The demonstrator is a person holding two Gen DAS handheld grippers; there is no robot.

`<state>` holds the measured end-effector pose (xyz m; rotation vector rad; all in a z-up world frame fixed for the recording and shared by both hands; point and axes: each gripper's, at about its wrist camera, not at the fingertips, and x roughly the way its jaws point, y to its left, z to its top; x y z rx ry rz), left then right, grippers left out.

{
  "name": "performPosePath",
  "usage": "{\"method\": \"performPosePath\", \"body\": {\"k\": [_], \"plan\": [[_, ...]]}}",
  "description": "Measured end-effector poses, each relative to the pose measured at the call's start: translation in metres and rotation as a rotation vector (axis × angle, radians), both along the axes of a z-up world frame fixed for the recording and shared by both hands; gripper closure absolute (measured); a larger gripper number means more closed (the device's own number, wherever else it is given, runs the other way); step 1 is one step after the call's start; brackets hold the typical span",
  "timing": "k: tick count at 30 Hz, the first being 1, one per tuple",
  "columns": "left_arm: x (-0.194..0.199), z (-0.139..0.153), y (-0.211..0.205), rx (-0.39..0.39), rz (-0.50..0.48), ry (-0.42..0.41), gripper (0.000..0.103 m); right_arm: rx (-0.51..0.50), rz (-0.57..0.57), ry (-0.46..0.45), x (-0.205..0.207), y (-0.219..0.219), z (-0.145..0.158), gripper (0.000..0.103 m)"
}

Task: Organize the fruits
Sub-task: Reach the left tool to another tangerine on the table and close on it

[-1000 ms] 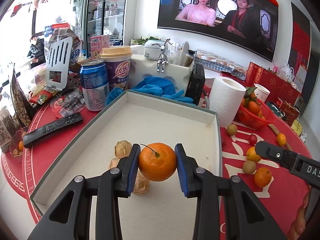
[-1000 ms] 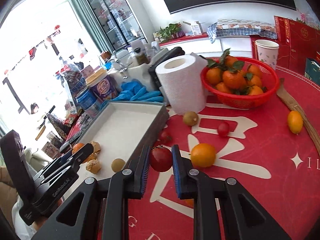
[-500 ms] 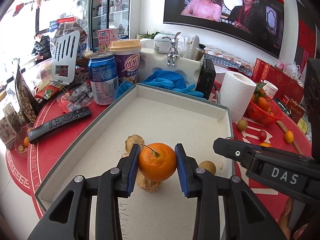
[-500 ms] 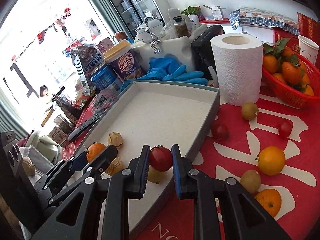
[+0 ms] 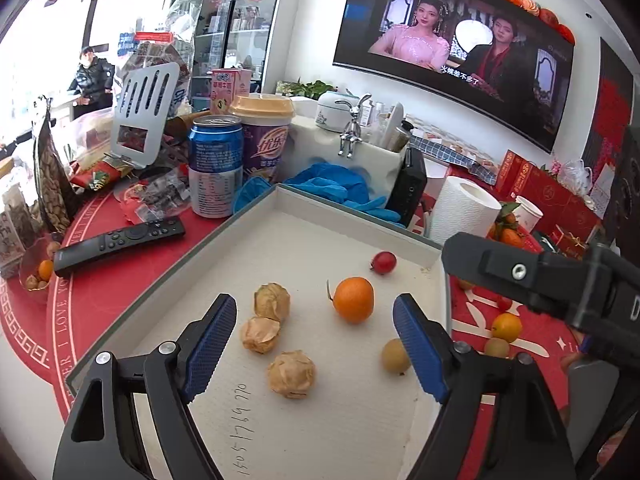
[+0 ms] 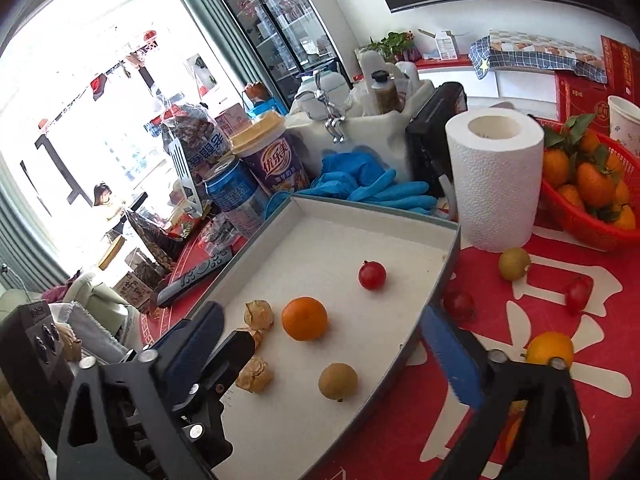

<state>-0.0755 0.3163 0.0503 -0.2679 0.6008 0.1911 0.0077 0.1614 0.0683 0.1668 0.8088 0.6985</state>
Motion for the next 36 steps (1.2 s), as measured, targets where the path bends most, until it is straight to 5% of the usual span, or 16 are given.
{"method": "performPosePath", "body": {"k": [6, 13, 16, 20, 23, 29, 36], "plan": [[-0.006, 0.007, -0.027, 0.012, -0.118, -0.056, 0.019, -0.074, -0.183, -0.035, -0.009, -0.057, 0.01, 0.0], [-0.005, 0.006, -0.078, 0.062, -0.293, -0.049, 0.019, -0.275, -0.438, 0.075, -0.009, -0.144, -0.025, 0.0], [-0.003, 0.0, -0.104, 0.075, -0.378, -0.02, 0.019, -0.383, -0.489, 0.111, -0.007, -0.17, -0.042, 0.0], [0.003, -0.012, -0.139, 0.077, -0.473, 0.065, 0.019, -0.389, -0.504, 0.168, -0.007, -0.196, -0.066, 0.0], [0.009, -0.02, -0.164, 0.111, -0.489, 0.122, 0.019, -0.479, -0.483, 0.165, -0.001, -0.194, -0.068, 0.0], [0.034, -0.035, -0.185, 0.135, -0.436, 0.234, 0.021, -0.477, -0.498, 0.2, -0.002, -0.209, -0.068, 0.0], [0.055, -0.045, -0.192, 0.138, -0.372, 0.289, 0.053, -0.479, -0.504, 0.206, -0.006, -0.219, -0.068, 0.0]]}}
